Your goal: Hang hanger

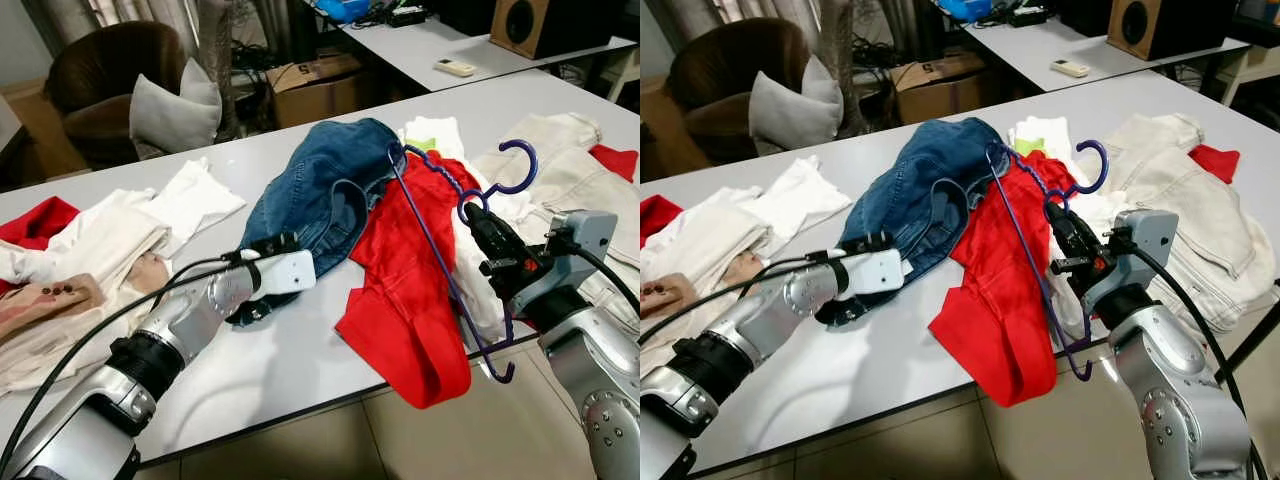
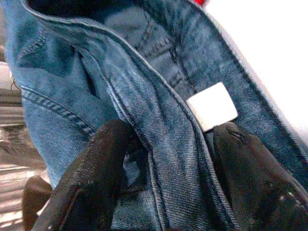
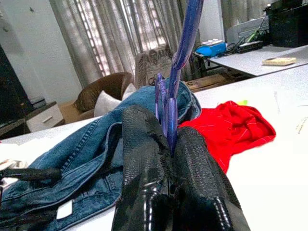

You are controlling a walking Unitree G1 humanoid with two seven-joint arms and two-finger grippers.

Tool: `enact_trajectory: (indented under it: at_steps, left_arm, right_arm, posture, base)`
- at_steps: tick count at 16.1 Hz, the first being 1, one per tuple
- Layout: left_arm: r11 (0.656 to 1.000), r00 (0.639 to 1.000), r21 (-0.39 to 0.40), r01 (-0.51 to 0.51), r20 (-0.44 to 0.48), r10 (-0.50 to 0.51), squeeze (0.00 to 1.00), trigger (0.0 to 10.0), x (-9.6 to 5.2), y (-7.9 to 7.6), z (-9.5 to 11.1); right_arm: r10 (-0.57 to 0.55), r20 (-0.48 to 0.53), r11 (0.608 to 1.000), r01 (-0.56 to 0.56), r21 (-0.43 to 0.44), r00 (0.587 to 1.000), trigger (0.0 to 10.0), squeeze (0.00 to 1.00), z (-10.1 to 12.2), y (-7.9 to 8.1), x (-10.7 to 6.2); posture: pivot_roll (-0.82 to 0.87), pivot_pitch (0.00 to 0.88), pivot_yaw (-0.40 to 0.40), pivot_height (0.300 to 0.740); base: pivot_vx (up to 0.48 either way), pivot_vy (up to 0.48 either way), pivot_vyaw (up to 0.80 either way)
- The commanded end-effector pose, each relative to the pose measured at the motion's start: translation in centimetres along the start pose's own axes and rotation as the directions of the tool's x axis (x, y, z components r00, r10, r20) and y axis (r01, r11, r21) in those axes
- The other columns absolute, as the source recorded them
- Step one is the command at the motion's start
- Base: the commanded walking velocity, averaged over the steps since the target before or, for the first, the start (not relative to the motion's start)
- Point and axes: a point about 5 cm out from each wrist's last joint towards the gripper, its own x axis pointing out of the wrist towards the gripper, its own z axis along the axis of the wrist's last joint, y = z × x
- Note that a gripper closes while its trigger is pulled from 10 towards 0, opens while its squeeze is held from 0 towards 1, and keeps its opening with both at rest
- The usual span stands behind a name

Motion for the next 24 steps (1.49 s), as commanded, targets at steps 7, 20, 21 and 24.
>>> enact_trajectory:
  at_steps: [7,20,21,24]
  left_arm:
    - [0.98,0.979,0.029,-0.196,-0.057,0.197,0.0,9.7,-0.7,3.8,-1.8]
    - [0.983,0.983,-0.027,-0.179,-0.048,0.178,0.0,0.0,-1.8,4.5,-2.6]
    - [0.985,0.985,-0.042,-0.165,-0.058,0.162,0.0,0.0,-1.7,4.3,-2.6]
    - [0.983,0.982,-0.066,-0.172,-0.085,0.166,0.0,0.0,-1.6,4.5,-2.8]
  right_arm:
    - [0.008,0.003,1.0,-0.008,-0.005,1.0,10.0,0.0,0.0,0.4,0.2]
    - [0.014,0.006,1.0,-0.014,-0.006,1.0,10.0,0.0,-0.2,0.6,0.0]
    - [0.015,0.007,1.0,-0.015,-0.007,1.0,10.0,0.0,-0.1,0.6,0.0]
    - [0.025,0.004,1.0,-0.024,-0.008,1.0,10.0,0.0,-0.1,0.6,0.0]
  posture:
    - [-0.19,0.0,0.174,0.719]
    - [-0.2,0.0,0.186,0.719]
    - [-0.2,0.0,0.186,0.719]
    - [-0.21,0.0,0.187,0.719]
  base:
    - [0.0,0.0,0.0]
    - [0.0,0.0,0.0]
    - [0.0,0.0,0.0]
    - [0.0,0.0,0.0]
